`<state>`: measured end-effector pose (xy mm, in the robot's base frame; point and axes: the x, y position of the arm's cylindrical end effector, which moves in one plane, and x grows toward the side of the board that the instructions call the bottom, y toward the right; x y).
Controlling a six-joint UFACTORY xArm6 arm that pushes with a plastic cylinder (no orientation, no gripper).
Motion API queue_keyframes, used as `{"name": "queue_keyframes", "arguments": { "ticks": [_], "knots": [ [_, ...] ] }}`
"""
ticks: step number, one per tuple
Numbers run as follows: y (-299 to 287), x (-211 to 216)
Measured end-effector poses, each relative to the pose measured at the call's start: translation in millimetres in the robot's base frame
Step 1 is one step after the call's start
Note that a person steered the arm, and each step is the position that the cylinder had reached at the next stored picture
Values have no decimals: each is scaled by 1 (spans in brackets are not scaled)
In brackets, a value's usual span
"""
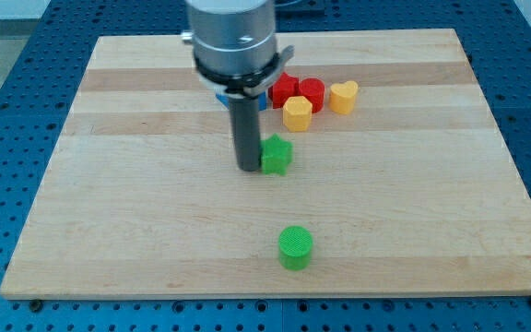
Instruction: Push the green star below the yellow hexagon
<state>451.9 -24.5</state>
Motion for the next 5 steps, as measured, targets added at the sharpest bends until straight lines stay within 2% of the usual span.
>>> {"name": "queue_keyframes", "arguments": {
  "ticks": [3, 5],
  "knots": [
    [11, -6],
    [-11, -2]
  ]
}}
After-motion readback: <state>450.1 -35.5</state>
